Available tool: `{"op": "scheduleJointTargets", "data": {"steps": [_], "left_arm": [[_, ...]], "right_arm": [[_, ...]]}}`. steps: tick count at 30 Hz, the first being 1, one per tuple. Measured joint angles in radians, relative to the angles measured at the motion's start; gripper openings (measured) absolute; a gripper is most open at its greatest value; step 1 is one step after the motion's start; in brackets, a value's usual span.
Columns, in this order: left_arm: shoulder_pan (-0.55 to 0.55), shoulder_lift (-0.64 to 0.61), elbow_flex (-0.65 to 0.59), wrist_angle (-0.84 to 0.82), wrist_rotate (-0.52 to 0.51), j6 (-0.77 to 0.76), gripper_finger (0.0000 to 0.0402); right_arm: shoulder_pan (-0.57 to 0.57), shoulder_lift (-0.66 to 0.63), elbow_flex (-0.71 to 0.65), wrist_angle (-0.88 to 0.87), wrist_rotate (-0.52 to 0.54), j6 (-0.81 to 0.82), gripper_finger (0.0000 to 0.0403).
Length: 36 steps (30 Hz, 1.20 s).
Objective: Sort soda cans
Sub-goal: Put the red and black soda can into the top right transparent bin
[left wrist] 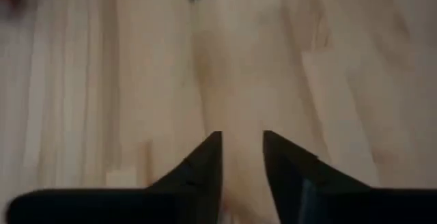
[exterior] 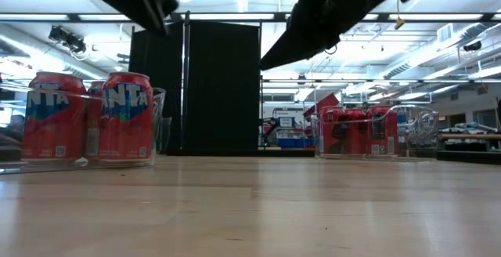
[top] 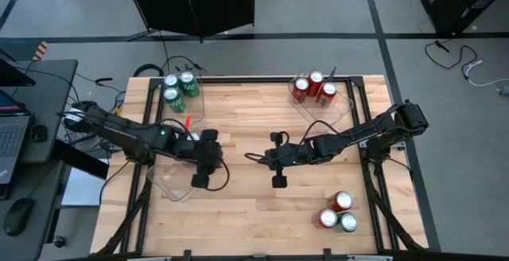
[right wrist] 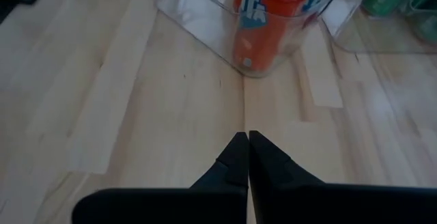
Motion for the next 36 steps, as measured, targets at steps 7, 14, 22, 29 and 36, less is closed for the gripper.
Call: {"op": "scheduleJointTargets", "data": {"steps": [7,14,22,29,36], "left_arm": [[0.079,-0.002,-0.227,0.585,0.214,0.116,0.0031],[0.185,-0.002,-0.389,1.118,0.5,0.128,0.0005],[0.2,-0.002,-0.411,1.187,0.512,0.143,0.0007],[0.2,-0.002,-0.411,1.186,0.499,0.144,0.0007],[0.2,-0.002,-0.411,1.174,0.47,0.144,0.0007]], "right_arm": [[0.002,-0.038,-0.078,0.098,-0.004,0.033,0.0],[0.04,-0.158,-0.101,0.024,-0.004,0.071,0.0],[0.191,-0.336,-0.092,-0.244,-0.005,0.327,0.0008],[0.345,-0.351,0.042,-0.56,0.019,0.648,0.0074],[0.452,-0.268,0.215,-0.825,-0.001,0.873,0.0183]]}}
